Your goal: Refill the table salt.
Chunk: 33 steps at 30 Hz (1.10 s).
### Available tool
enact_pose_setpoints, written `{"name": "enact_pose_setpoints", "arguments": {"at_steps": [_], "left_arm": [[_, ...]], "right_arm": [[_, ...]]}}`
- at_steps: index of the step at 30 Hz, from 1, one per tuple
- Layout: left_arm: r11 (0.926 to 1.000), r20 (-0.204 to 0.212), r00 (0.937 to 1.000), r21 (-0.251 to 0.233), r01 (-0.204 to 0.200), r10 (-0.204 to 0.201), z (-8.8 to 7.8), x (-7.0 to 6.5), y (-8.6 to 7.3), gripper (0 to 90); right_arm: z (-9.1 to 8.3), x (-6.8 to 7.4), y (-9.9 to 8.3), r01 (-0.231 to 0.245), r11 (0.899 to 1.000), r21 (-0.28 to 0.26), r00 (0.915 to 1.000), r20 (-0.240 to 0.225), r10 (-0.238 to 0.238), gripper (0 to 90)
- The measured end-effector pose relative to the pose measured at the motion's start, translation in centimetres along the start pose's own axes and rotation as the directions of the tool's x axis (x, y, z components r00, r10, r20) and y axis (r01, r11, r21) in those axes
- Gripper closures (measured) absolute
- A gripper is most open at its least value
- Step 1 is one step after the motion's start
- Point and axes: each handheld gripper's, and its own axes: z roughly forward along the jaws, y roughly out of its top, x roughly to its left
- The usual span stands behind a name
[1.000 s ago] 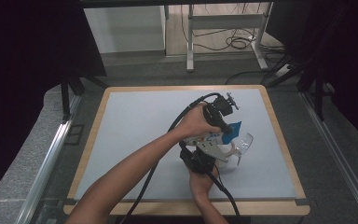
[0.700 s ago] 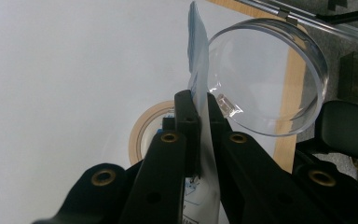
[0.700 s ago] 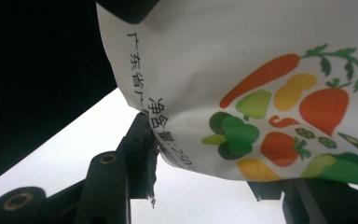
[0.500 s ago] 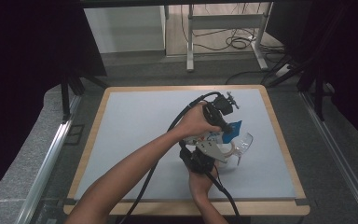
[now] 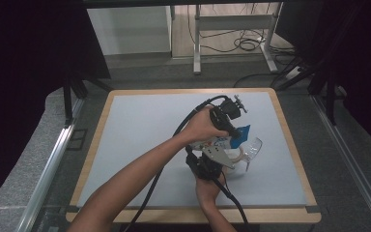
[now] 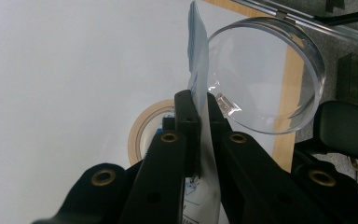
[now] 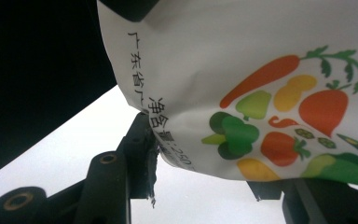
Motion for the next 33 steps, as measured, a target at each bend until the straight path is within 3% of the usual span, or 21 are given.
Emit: {"name": "enact_pose_setpoints", "arguments": {"at_steps": [33], "left_arm": [[0.9998,-0.005,0.9999,0.016,-0.015,0.015,0.39,-0.33,0.32,90.0]], "right_arm": [[0.18,-0.03,0.16,-0.035,0.999,-0.022,0.9992,0.021,0.035,52.4]]}}
